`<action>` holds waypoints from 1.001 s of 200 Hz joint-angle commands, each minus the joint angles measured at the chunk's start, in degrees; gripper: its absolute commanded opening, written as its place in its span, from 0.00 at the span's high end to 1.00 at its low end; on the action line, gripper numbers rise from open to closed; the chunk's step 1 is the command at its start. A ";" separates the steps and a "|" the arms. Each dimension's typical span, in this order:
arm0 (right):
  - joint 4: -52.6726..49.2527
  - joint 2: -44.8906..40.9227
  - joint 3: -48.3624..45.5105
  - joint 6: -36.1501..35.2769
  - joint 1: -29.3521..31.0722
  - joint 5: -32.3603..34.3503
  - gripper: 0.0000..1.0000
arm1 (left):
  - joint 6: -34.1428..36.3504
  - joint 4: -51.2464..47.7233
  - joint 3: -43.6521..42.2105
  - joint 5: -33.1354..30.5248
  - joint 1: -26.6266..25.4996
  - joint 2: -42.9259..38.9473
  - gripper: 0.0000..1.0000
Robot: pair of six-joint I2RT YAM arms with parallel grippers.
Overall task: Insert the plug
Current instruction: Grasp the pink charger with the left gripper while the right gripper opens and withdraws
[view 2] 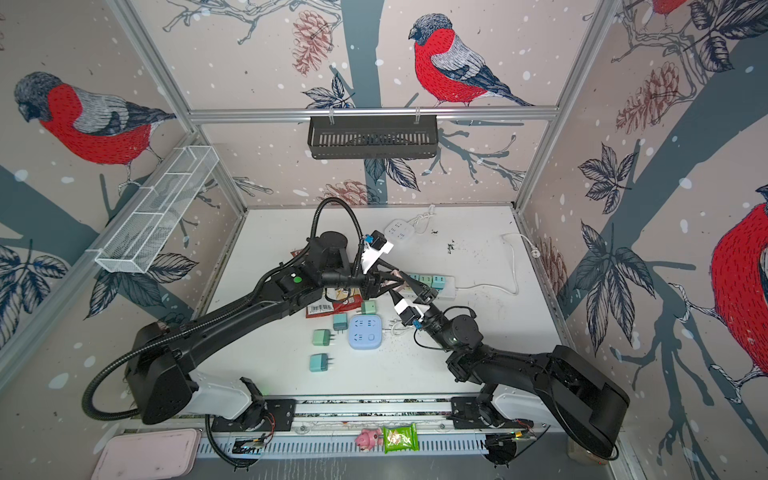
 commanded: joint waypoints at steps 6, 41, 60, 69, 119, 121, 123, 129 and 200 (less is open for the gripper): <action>4.42 0.37 0.38 0.67 -0.11 -0.22 0.93 | 1.35 0.73 -0.14 0.23 -0.08 -0.04 0.73; 3.68 -0.67 0.36 1.00 -0.35 -0.04 0.90 | 1.22 -0.19 0.62 0.57 -0.07 0.41 0.86; 1.84 -2.12 0.36 1.66 -0.35 0.28 0.74 | 1.50 0.78 0.10 -0.51 -0.05 0.14 0.95; 0.69 -3.09 0.32 2.13 -0.39 0.67 0.63 | 1.40 0.66 0.31 -1.66 -0.12 0.06 0.99; -7.60 -8.18 0.45 4.70 -1.15 1.73 0.00 | 1.34 3.85 -1.50 -9.99 1.21 -2.86 1.00; -7.60 -8.16 0.49 4.65 -1.21 1.72 0.00 | 1.49 4.22 -1.77 -10.11 1.40 -2.98 1.00; -7.60 -8.29 0.52 4.64 -1.29 1.72 0.00 | 1.66 4.57 -2.00 -10.17 1.67 -3.15 1.00; -7.82 -8.37 0.70 4.48 -1.56 1.52 0.00 | 2.10 5.86 -2.81 -10.11 2.37 -3.63 1.00; -5.69 -4.60 4.88 6.83 -11.10 -3.21 0.00 | 4.42 19.90 -11.47 -24.34 9.11 -5.33 1.00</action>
